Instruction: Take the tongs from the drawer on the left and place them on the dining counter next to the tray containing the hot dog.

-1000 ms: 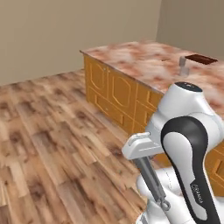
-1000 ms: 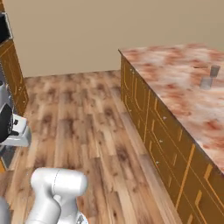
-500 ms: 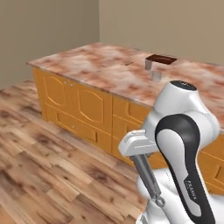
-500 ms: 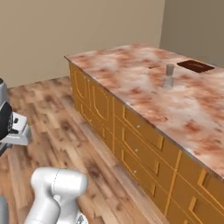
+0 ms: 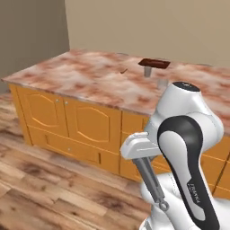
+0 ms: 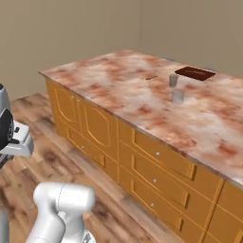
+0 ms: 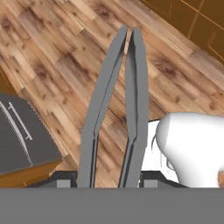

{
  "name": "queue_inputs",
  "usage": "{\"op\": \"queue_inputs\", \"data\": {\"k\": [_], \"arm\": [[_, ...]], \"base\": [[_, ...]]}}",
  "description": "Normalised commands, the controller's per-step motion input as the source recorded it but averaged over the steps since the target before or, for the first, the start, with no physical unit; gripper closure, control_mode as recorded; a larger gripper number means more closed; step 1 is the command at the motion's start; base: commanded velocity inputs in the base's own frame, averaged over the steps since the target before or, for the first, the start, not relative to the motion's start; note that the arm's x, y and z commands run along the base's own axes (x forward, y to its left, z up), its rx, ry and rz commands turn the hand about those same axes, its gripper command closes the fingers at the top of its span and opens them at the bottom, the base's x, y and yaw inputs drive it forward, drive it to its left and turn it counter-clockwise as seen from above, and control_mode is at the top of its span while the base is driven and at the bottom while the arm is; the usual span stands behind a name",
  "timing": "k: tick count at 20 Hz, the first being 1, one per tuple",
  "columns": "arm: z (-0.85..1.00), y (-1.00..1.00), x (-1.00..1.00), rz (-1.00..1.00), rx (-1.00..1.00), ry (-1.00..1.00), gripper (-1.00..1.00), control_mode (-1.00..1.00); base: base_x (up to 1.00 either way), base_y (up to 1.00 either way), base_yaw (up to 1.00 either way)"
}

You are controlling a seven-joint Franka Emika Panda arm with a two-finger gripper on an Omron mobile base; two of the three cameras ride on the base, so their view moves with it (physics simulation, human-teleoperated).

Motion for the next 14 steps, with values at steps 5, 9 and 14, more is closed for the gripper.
{"op": "queue_inputs", "data": {"k": [5, 9, 14], "arm": [[0.00, 0.00, 0.00, 0.00, 0.00, 0.00, 1.00, 1.00], [0.00, 0.00, 0.00, 0.00, 0.00, 0.00, 1.00, 1.00], [0.00, 0.00, 0.00, 0.00, 0.00, 0.00, 1.00, 1.00]], "base": [[1.00, 1.00, -0.46], [1.00, 1.00, -0.48], [1.00, 1.00, -0.38]]}}
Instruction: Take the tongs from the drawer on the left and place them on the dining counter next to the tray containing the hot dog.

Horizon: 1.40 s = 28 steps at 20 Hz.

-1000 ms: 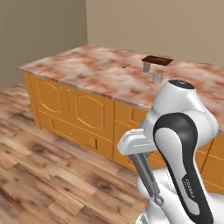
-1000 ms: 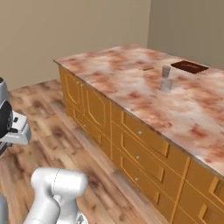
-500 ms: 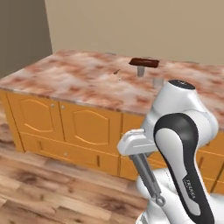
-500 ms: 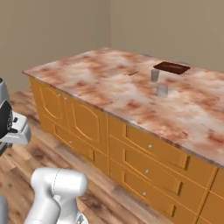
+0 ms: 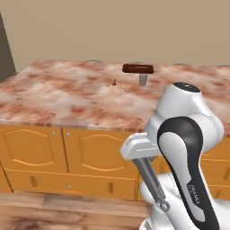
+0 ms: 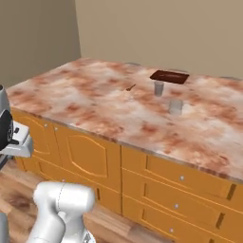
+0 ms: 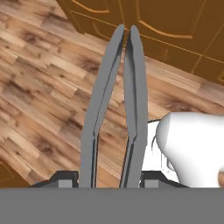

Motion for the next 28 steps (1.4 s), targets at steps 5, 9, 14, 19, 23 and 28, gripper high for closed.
{"op": "queue_inputs", "data": {"k": [5, 9, 14, 19, 23, 28], "arm": [[0.00, 0.00, 0.00, 0.00, 0.00, 0.00, 1.00, 1.00], [0.00, 0.00, 0.00, 0.00, 0.00, 0.00, 1.00, 1.00], [0.00, 0.00, 0.00, 0.00, 0.00, 0.00, 1.00, 1.00], [0.00, 0.00, 0.00, 0.00, 0.00, 0.00, 1.00, 1.00], [0.00, 0.00, 0.00, 0.00, 0.00, 0.00, 1.00, 1.00], [0.00, 0.00, 0.00, 0.00, 0.00, 0.00, 1.00, 1.00]], "base": [[0.92, 1.00, -0.38], [0.39, 1.00, -0.37], [0.05, 1.00, -0.33], [0.00, 1.00, -0.32], [0.00, 1.00, -0.33], [0.00, 1.00, -0.33]]}}
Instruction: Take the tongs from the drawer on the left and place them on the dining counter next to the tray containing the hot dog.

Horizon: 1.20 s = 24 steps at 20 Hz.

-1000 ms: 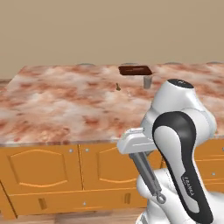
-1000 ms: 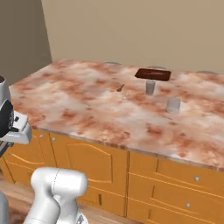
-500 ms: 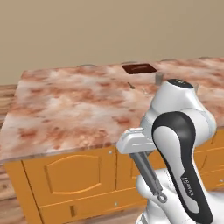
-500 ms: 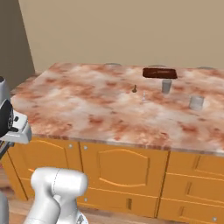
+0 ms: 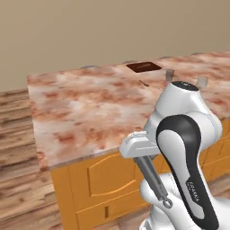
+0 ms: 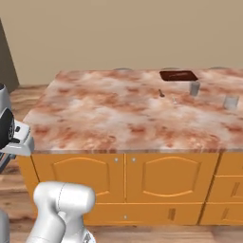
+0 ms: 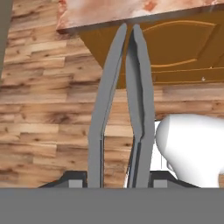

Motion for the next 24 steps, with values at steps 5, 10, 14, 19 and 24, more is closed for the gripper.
{"op": "queue_inputs", "data": {"k": [5, 10, 14, 19, 24], "arm": [[0.00, 0.00, 0.00, 0.00, 0.00, 0.00, 1.00, 1.00], [0.00, 0.00, 0.00, 0.00, 0.00, 0.00, 1.00, 1.00], [0.00, 0.00, 0.00, 0.00, 0.00, 0.00, 1.00, 1.00], [0.00, 0.00, 0.00, 0.00, 0.00, 0.00, 1.00, 1.00], [0.00, 0.00, 0.00, 0.00, 0.00, 0.00, 1.00, 1.00]], "base": [[-0.03, 1.00, -0.29], [-0.06, 1.00, -0.26], [-0.07, 1.00, -0.20], [0.39, 1.00, -0.03], [0.94, 1.00, 0.00]]}}
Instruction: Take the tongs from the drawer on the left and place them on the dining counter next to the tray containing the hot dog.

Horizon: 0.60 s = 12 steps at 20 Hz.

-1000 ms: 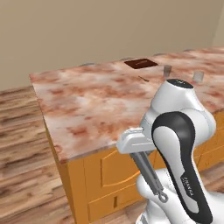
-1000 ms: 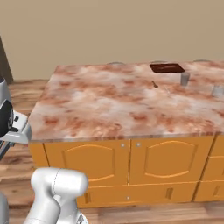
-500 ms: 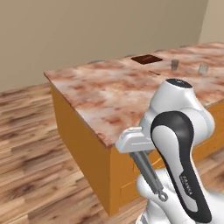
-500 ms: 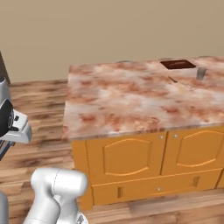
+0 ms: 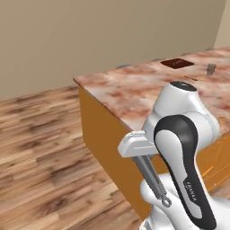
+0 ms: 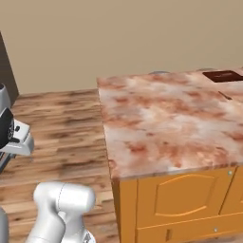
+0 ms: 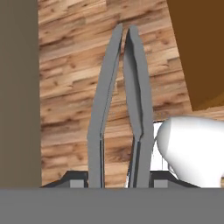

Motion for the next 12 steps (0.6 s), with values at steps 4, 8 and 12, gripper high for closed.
{"op": "queue_inputs", "data": {"k": [4, 8, 12], "arm": [[0.00, 0.00, 0.00, 0.00, 0.00, 0.00, 1.00, 1.00], [0.00, 0.00, 0.00, 0.00, 0.00, 0.00, 1.00, 1.00], [0.00, 0.00, 0.00, 0.00, 0.00, 0.00, 1.00, 1.00]], "base": [[1.00, 0.96, -0.02], [1.00, 1.00, -0.04], [1.00, 1.00, -0.06]]}}
